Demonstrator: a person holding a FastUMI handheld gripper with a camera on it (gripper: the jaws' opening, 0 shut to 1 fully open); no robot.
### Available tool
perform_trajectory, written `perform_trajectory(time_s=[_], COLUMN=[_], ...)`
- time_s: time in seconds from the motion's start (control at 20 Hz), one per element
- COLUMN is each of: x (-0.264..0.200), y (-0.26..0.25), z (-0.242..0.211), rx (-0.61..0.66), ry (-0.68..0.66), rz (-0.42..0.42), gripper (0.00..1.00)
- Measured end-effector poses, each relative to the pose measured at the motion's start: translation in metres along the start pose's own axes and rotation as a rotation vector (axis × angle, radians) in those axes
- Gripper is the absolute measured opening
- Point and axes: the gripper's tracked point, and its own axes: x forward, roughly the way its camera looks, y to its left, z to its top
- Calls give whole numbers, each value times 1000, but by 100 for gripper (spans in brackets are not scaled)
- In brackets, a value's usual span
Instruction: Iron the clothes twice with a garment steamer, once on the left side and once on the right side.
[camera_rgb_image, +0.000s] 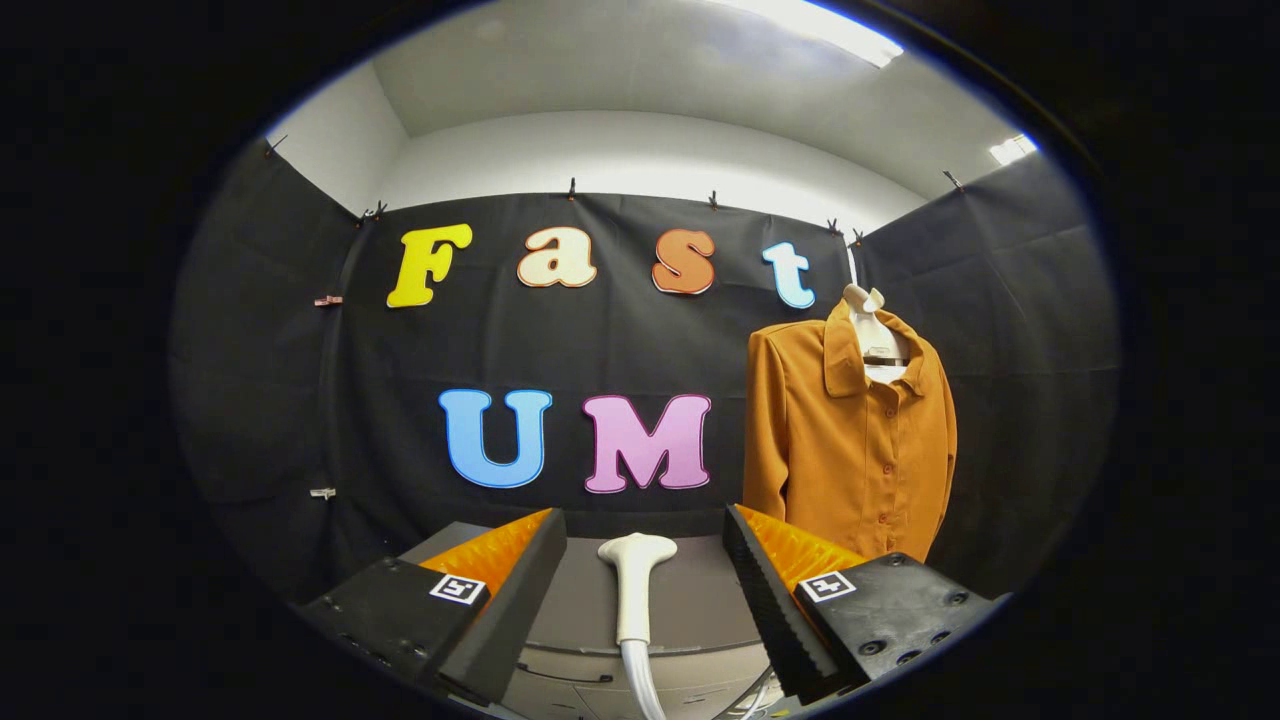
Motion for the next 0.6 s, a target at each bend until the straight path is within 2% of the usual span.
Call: perform_trajectory(time_s=[0.3,0.6], x=[12,48], y=[8,14], z=[-13,-47], rx=[-8,-15], ry=[39,135], rz=[0,-1], gripper=[98,98])
